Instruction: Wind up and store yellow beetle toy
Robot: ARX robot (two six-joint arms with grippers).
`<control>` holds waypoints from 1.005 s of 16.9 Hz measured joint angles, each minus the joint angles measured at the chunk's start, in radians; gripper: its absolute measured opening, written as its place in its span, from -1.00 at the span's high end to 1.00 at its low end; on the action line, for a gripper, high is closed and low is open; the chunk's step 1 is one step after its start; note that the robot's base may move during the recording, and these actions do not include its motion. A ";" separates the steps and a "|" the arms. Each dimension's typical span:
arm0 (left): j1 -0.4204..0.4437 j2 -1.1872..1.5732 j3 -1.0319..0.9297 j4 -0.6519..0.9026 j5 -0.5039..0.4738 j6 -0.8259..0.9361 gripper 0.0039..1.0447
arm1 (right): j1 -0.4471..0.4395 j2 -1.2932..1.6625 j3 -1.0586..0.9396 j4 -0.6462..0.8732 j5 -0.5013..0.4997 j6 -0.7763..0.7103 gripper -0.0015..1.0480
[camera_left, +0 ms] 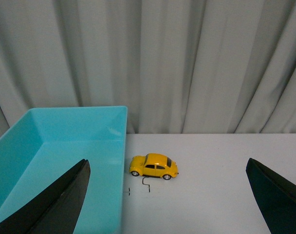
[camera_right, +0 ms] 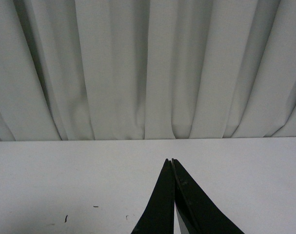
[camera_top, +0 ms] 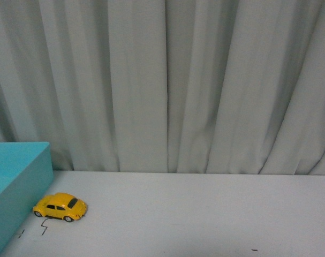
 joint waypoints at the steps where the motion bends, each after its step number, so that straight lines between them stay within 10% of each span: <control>1: 0.000 0.000 0.000 0.000 0.000 0.000 -0.88 | 0.000 -0.010 0.000 -0.012 0.000 0.000 0.97; 11: 0.000 0.000 0.000 0.000 0.000 0.000 -0.88 | 0.000 -0.199 0.000 -0.212 0.003 0.001 0.92; 17: 0.000 0.000 0.000 0.000 0.000 0.000 -0.88 | 0.000 -0.199 0.000 -0.212 0.003 0.001 -0.44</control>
